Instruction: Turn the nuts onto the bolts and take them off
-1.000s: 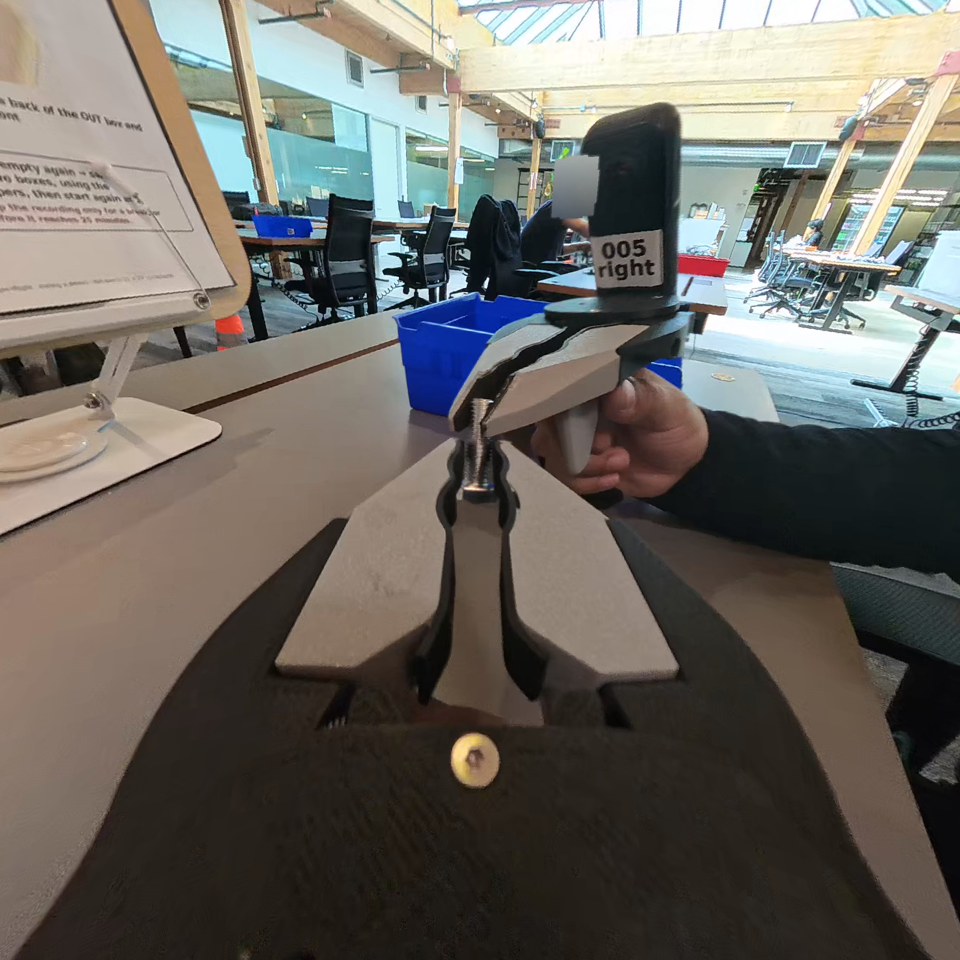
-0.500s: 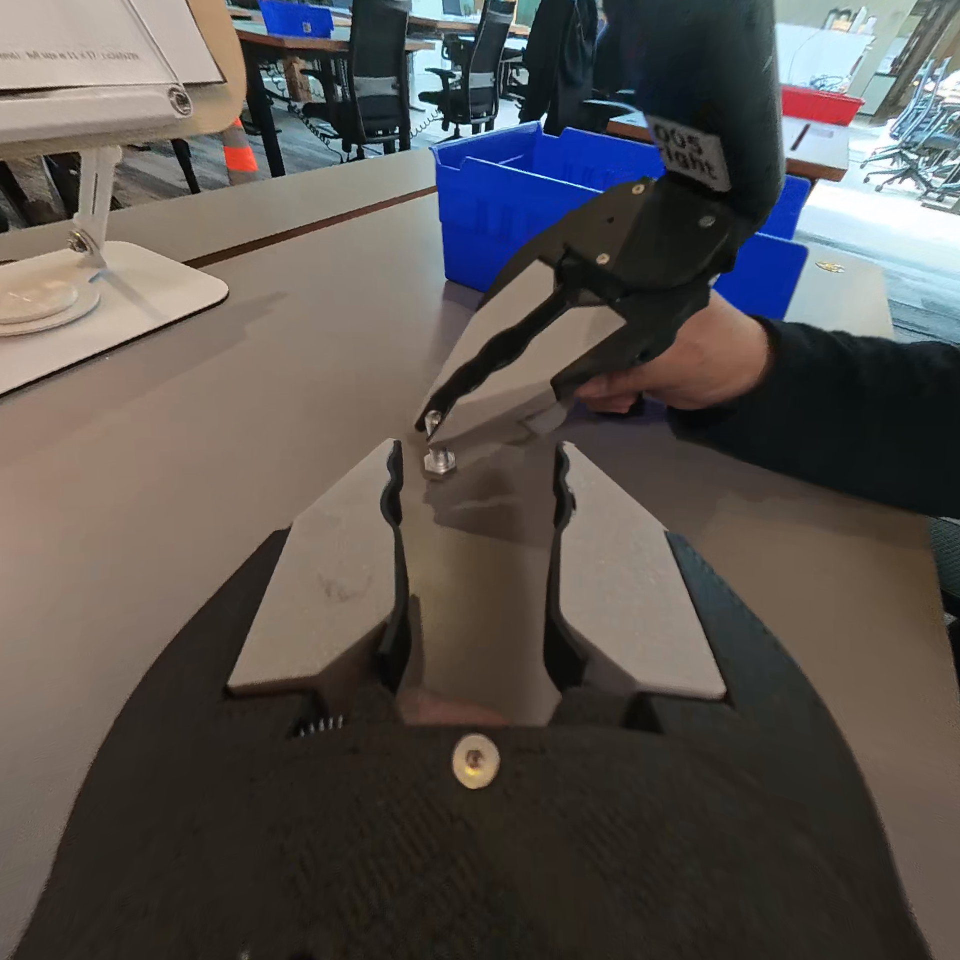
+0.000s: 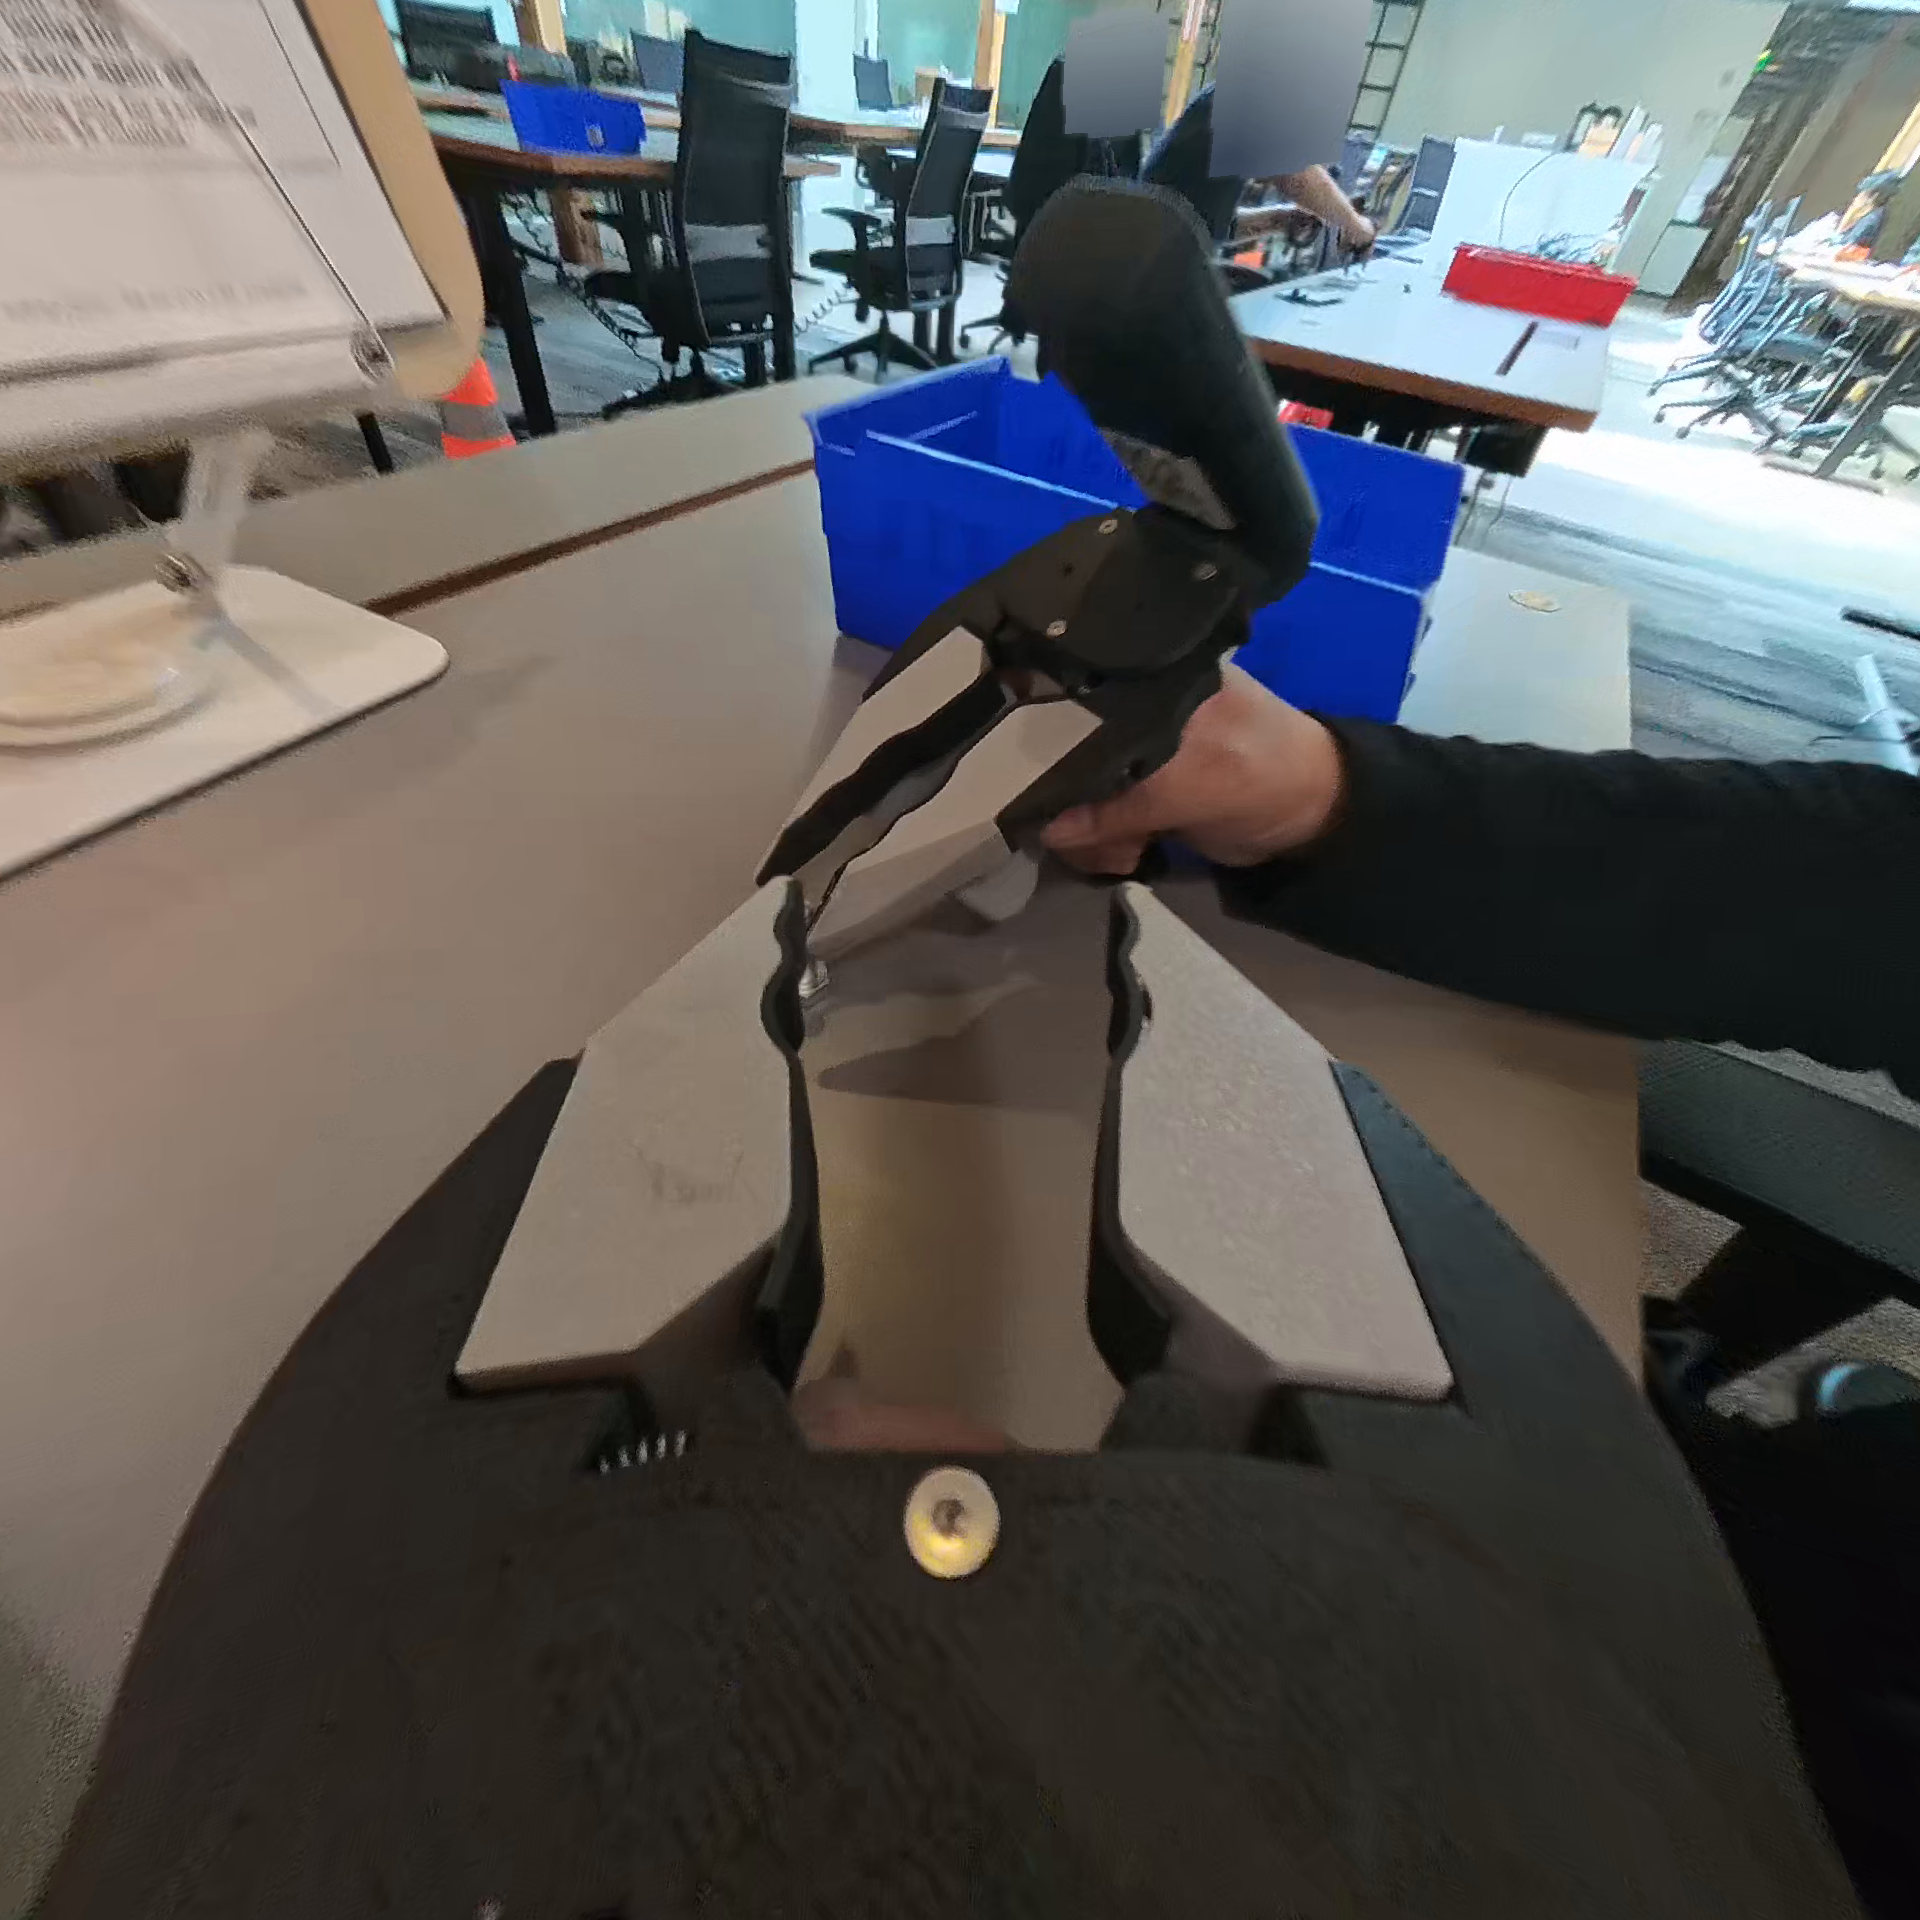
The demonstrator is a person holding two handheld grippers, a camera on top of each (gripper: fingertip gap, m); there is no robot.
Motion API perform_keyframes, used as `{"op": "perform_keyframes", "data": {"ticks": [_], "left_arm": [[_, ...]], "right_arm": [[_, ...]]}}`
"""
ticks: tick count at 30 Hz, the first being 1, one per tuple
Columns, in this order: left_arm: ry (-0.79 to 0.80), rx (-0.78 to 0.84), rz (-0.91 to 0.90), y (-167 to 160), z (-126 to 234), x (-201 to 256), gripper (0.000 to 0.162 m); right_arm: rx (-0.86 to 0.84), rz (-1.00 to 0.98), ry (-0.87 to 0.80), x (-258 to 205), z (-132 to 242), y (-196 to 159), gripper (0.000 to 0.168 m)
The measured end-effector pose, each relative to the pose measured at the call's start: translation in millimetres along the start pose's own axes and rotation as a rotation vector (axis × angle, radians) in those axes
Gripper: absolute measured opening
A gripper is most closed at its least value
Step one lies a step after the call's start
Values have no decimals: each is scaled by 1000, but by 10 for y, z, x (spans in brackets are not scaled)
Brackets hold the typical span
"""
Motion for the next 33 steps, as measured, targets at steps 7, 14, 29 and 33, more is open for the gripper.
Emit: {"op": "perform_keyframes", "data": {"ticks": [7, 14, 29, 33], "left_arm": [[245, -128, -62, 512, 1358, -284, 50], [674, -673, 94, 295, 2254, -1501, 47], [838, -1102, 267, -80, 1964, -2159, 29], [837, -1125, 334, -120, 1963, -2220, 28]], "right_arm": [[53, 7, -17, -21, 61, 72, 27], [44, 15, -12, -60, 22, 79, 26], [75, 22, -15, -69, 87, 126, 25], [79, 25, -6, -85, 97, 144, 25]]}}
Point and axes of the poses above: each gripper's, where its closed fingertips meet, z back along the fingers, y out of its top, x = y × z across the jaws, the point moved 10 cm from there along z, back along the fingers, and after that the axes turned 9 degrees about z, right-handed, at the moved point
